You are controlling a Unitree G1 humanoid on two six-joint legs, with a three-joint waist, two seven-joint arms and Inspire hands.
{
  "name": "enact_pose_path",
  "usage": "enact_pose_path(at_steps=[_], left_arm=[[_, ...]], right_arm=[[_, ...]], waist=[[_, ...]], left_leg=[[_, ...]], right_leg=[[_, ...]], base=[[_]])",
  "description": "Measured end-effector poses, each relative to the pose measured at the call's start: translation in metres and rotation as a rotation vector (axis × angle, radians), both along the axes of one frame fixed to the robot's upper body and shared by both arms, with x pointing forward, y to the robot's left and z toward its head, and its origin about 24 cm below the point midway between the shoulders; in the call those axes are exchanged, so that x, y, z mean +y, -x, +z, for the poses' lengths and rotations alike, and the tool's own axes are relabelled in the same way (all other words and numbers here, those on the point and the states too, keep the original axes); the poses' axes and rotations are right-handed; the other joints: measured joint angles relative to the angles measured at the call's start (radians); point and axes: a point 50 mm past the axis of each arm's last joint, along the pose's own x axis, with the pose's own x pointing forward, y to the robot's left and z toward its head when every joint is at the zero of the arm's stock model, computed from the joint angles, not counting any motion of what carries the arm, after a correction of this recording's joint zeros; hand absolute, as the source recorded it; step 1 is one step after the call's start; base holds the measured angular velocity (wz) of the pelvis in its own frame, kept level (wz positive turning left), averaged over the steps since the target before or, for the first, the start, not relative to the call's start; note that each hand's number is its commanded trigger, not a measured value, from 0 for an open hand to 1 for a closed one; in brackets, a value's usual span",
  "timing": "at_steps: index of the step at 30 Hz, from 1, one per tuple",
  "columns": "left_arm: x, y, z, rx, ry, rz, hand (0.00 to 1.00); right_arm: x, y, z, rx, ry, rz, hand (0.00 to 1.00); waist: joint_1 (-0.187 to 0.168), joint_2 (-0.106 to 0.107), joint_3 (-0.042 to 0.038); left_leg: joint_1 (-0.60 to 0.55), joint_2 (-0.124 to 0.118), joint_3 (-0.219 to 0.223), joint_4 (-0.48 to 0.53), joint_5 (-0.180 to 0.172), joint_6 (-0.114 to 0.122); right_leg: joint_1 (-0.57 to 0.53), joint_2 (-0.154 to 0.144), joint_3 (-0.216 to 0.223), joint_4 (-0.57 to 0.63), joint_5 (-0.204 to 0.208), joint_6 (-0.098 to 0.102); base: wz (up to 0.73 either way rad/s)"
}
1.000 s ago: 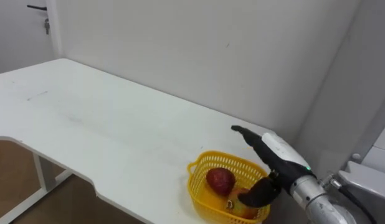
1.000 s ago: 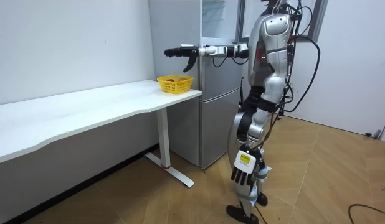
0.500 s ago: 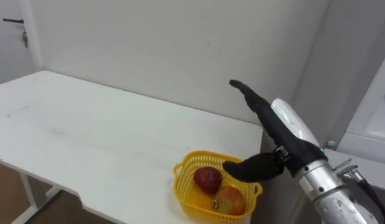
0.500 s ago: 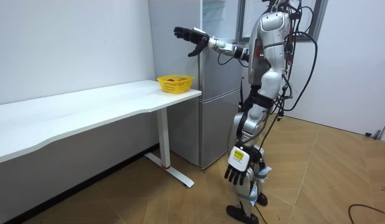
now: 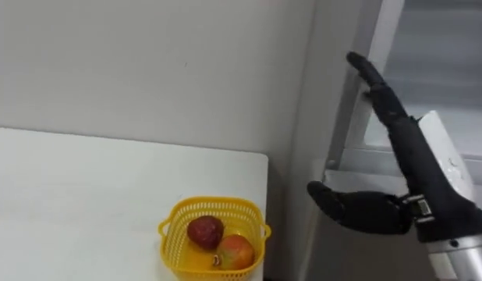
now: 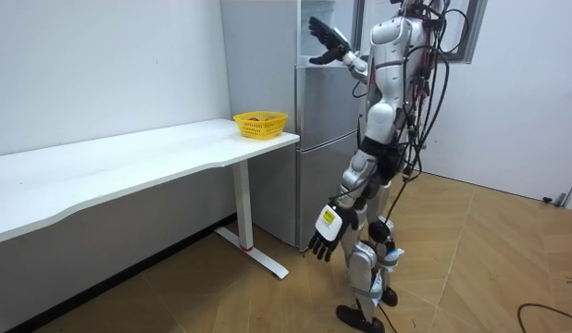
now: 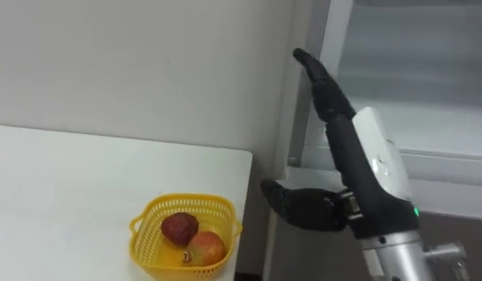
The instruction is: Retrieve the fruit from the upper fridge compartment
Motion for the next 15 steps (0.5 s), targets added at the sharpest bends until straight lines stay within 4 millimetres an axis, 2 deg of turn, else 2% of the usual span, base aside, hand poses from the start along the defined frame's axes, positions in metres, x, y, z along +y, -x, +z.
enact_pose_path(at_steps=[1, 3, 5, 8, 12, 15], left_arm=[[-0.001, 0.001, 0.0, 0.0, -0.002, 0.001, 0.0], [-0.003, 0.004, -0.001, 0.005, -0.001, 0.006, 0.0], [-0.004, 0.009, -0.002, 0.019, -0.009, 0.015, 0.0], [-0.005, 0.016, -0.003, 0.044, -0.009, 0.023, 0.0], [-0.006, 0.015, -0.003, 0.042, -0.008, 0.022, 0.0], [-0.007, 0.015, -0.003, 0.037, -0.01, 0.023, 0.0]], right_arm=[[-0.002, 0.001, 0.0, -0.009, -0.008, -0.014, 0.0], [-0.01, 0.004, 0.001, -0.034, -0.023, -0.058, 0.0], [-0.022, 0.011, -0.004, -0.042, -0.043, -0.133, 0.0], [-0.033, 0.018, -0.011, -0.029, -0.068, -0.199, 0.0], [-0.04, 0.023, -0.015, -0.033, -0.098, -0.246, 0.0], [-0.045, 0.032, -0.026, -0.002, -0.14, -0.284, 0.0]], waist=[[-0.006, 0.003, -0.0013], [-0.021, 0.015, 0.0011], [-0.043, 0.032, -0.0013], [-0.062, 0.044, -0.0041], [-0.071, 0.046, -0.0041], [-0.069, 0.043, -0.0048]], left_leg=[[0.001, 0.0, 0.006, 0.0, 0.0, 0.0], [0.016, 0.002, 0.025, 0.0, -0.002, 0.003], [0.019, 0.002, 0.034, -0.002, -0.005, 0.005], [0.033, 0.006, 0.052, -0.016, -0.007, 0.002], [0.032, 0.012, 0.079, -0.016, -0.009, 0.0], [0.035, 0.016, 0.092, -0.016, -0.011, -0.004]], right_leg=[[-0.002, 0.0, 0.008, 0.002, 0.0, 0.0], [-0.004, 0.005, 0.018, 0.011, 0.0, 0.0], [-0.001, 0.007, 0.035, 0.012, 0.0, 0.0], [-0.004, 0.011, 0.062, 0.015, 0.0, 0.0], [-0.017, 0.016, 0.085, 0.014, 0.002, -0.003], [-0.021, 0.026, 0.098, 0.01, 0.003, -0.004]], base=[[-0.3], [-0.24], [-0.15], [-0.26], [-0.19], [-0.1]])
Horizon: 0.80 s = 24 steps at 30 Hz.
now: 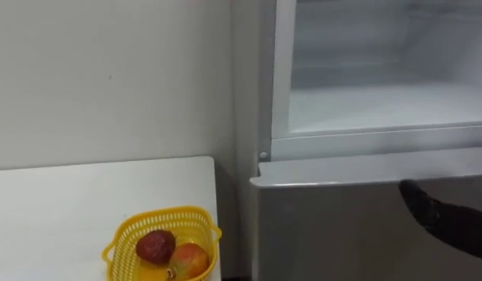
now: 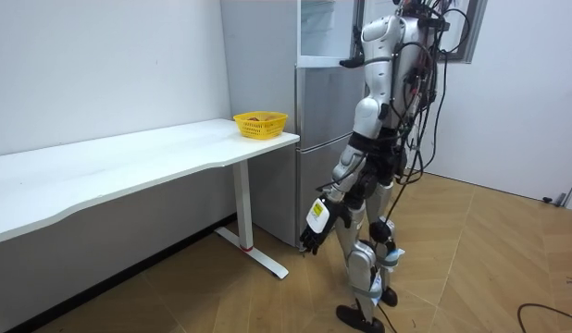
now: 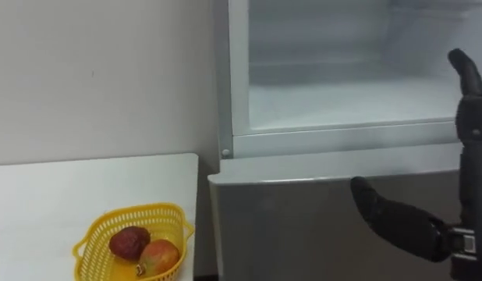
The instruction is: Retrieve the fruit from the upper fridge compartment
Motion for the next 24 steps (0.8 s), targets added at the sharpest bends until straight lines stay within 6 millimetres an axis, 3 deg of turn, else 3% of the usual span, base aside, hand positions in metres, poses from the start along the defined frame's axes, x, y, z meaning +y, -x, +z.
enact_pose_path(at_steps=[6, 9, 11, 19, 20, 24], left_arm=[[-0.003, 0.001, -0.001, 0.0, -0.001, 0.015, 0.0], [-0.005, 0.001, -0.001, 0.0, 0.005, 0.008, 0.0], [-0.007, 0.0, -0.002, -0.002, 0.009, 0.007, 0.0], [-0.004, 0.0, -0.001, -0.006, 0.009, 0.008, 0.0], [-0.005, 0.0, -0.001, -0.005, 0.009, 0.008, 0.0], [-0.003, 0.001, -0.001, -0.001, 0.005, 0.009, 0.0]], right_arm=[[-0.01, 0.012, -0.027, 0.069, -0.163, -0.051, 0.0], [-0.016, 0.011, -0.06, 0.195, -0.312, -0.072, 0.0], [-0.021, 0.014, -0.082, 0.28, -0.476, -0.072, 0.0], [-0.032, 0.02, -0.115, 0.326, -0.911, -0.059, 0.0], [-0.034, 0.021, -0.12, 0.329, -0.967, -0.066, 0.0], [-0.044, 0.027, -0.136, 0.332, -1.109, -0.116, 0.0]], waist=[[-0.006, 0.004, 0.0024], [-0.012, -0.006, 0.0078], [-0.017, -0.006, 0.0069], [-0.027, -0.009, 0.0047], [-0.03, -0.014, 0.0077], [-0.041, -0.017, 0.0067]], left_leg=[[0.0, 0.001, 0.013, -0.001, -0.001, -0.001], [-0.004, 0.001, 0.015, -0.001, -0.001, -0.001], [-0.008, 0.0, 0.015, -0.001, -0.001, -0.001], [-0.006, 0.001, 0.012, 0.0, -0.001, -0.001], [-0.007, 0.001, 0.012, 0.001, -0.001, -0.001], [-0.019, 0.001, 0.013, 0.005, -0.001, -0.001]], right_leg=[[-0.011, 0.002, 0.01, 0.0, 0.0, -0.001], [-0.015, 0.002, 0.015, -0.003, 0.0, -0.001], [-0.018, 0.002, 0.02, -0.006, 0.0, 0.0], [-0.01, 0.0, 0.021, -0.017, 0.001, -0.001], [-0.01, -0.001, 0.018, -0.017, 0.001, -0.001], [-0.02, -0.001, 0.017, -0.016, 0.0, -0.001]], base=[[-0.07], [-0.01], [0.0], [0.0], [0.0], [0.02]])
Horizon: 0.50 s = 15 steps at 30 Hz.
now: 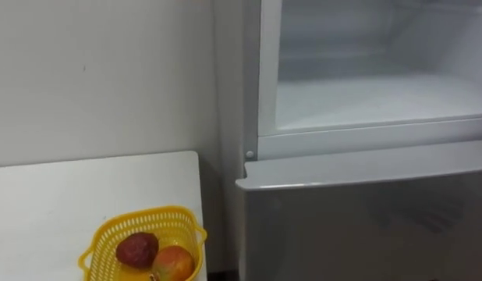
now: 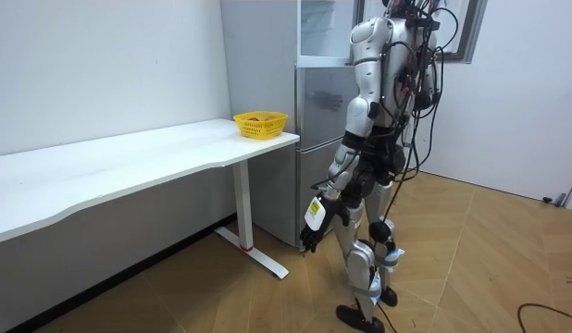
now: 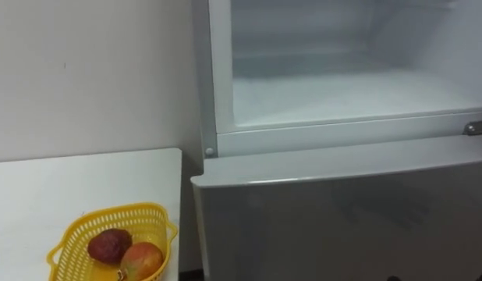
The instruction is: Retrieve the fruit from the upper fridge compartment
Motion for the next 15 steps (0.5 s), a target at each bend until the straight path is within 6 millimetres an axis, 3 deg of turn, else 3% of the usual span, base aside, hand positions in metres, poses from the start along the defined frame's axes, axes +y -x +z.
enact_pose_path(at_steps=[3, 8, 15], left_arm=[[0.002, 0.003, 0.001, -0.001, -0.007, 0.018, 0.0], [0.013, 0.002, 0.006, -0.045, -0.032, 0.087, 0.0], [0.028, 0.008, 0.011, -0.064, -0.062, 0.195, 0.0]], right_arm=[[-0.012, 0.006, -0.006, -0.027, -0.147, -0.089, 0.0], [-0.051, 0.025, -0.019, -0.142, -0.455, -0.356, 0.0], [-0.096, 0.042, -0.029, -0.261, -0.66, -0.617, 0.0]], waist=[[-0.006, -0.005, -0.0014], [-0.012, -0.017, -0.002], [-0.04, -0.037, 0.0001]], left_leg=[[-0.005, 0.0, -0.002, 0.0, 0.0, 0.0], [-0.004, 0.0, 0.0, -0.001, 0.0, 0.0], [-0.002, -0.001, -0.001, -0.001, 0.0, 0.0]], right_leg=[[-0.01, 0.0, 0.004, 0.004, 0.0, 0.0], [-0.005, -0.002, 0.003, 0.001, 0.0, 0.0], [-0.008, 0.0, 0.004, 0.0, -0.001, 0.0]], base=[[-0.05], [0.0], [0.0]])
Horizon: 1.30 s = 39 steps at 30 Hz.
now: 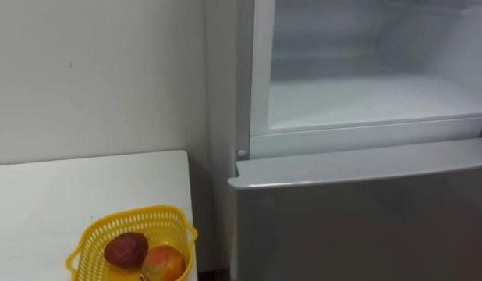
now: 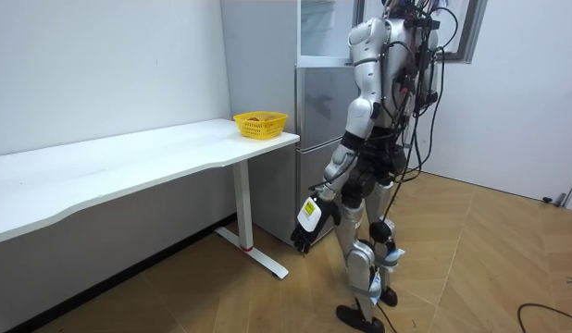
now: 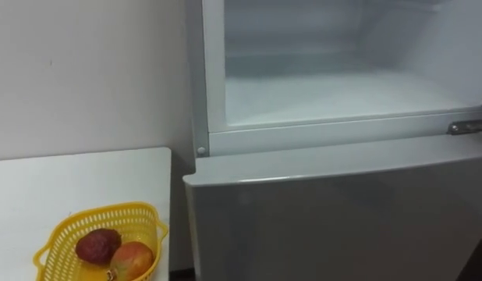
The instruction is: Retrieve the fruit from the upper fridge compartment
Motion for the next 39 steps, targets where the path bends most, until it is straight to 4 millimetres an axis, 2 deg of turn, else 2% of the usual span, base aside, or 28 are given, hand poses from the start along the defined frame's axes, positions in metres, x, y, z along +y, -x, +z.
enact_pose_path(at_steps=[2, 5, 12, 21, 25, 29, 36, 39], left_arm=[[0.007, -0.001, 0.004, -0.019, -0.021, 0.019, 0.0], [0.018, 0.001, 0.009, -0.031, -0.049, 0.051, 0.0], [0.026, 0.004, 0.011, -0.015, -0.077, 0.09, 0.0], [0.033, 0.006, 0.014, -0.02, -0.085, 0.136, 0.0], [0.036, 0.008, 0.015, -0.007, -0.084, 0.137, 0.0], [0.035, 0.012, 0.015, 0.012, -0.07, 0.142, 0.0], [0.035, 0.016, 0.015, 0.02, -0.07, 0.143, 0.0], [0.037, 0.016, 0.016, 0.012, -0.077, 0.165, 0.0]], right_arm=[[-0.018, 0.003, 0.002, -0.021, -0.03, -0.081, 0.0], [-0.04, -0.002, 0.008, -0.043, -0.051, -0.172, 0.0], [-0.075, -0.003, 0.029, -0.067, -0.07, -0.264, 0.0], [-0.098, -0.004, 0.048, -0.116, -0.122, -0.36, 0.0], [-0.107, -0.012, 0.063, -0.162, -0.131, -0.366, 0.0], [-0.112, -0.027, 0.083, -0.23, -0.106, -0.34, 0.0], [-0.119, -0.028, 0.098, -0.225, -0.049, -0.335, 0.0], [-0.122, -0.032, 0.112, -0.22, -0.005, -0.326, 0.0]], waist=[[-0.011, -0.013, 0.0014], [-0.035, -0.029, -0.0005], [-0.054, -0.044, 0.0004], [-0.055, -0.058, -0.0021], [-0.06, -0.058, -0.0019], [-0.081, -0.058, -0.002], [-0.082, -0.06, -0.0018], [-0.082, -0.061, -0.0021]], left_leg=[[0.0, 0.0, -0.001, 0.0, 0.0, 0.0], [-0.001, -0.001, 0.0, 0.0, 0.0, 0.0], [-0.005, -0.003, 0.001, 0.0, 0.0, 0.0], [-0.024, 0.001, 0.0, 0.008, 0.0, 0.0], [-0.024, 0.0, -0.001, 0.008, 0.0, 0.0], [-0.024, -0.001, -0.005, 0.009, 0.0, 0.0], [-0.015, -0.003, -0.005, 0.01, 0.0, 0.0], [-0.015, -0.003, -0.004, 0.01, 0.0, 0.0]], right_leg=[[0.001, -0.002, -0.002, 0.0, 0.0, 0.0], [0.002, 0.001, -0.004, 0.0, 0.0, 0.0], [-0.001, 0.003, -0.007, 0.001, 0.0, 0.0], [-0.016, 0.002, -0.016, 0.004, 0.001, -0.002], [-0.015, 0.0, -0.019, 0.004, 0.001, -0.002], [-0.012, 0.001, -0.025, 0.002, 0.001, -0.002], [0.0, 0.002, -0.029, 0.0, 0.001, -0.002], [0.0, 0.003, -0.029, 0.002, 0.002, -0.003]], base=[[0.0], [0.0], [0.01], [0.01], [0.0], [0.04], [0.0], [0.0]])
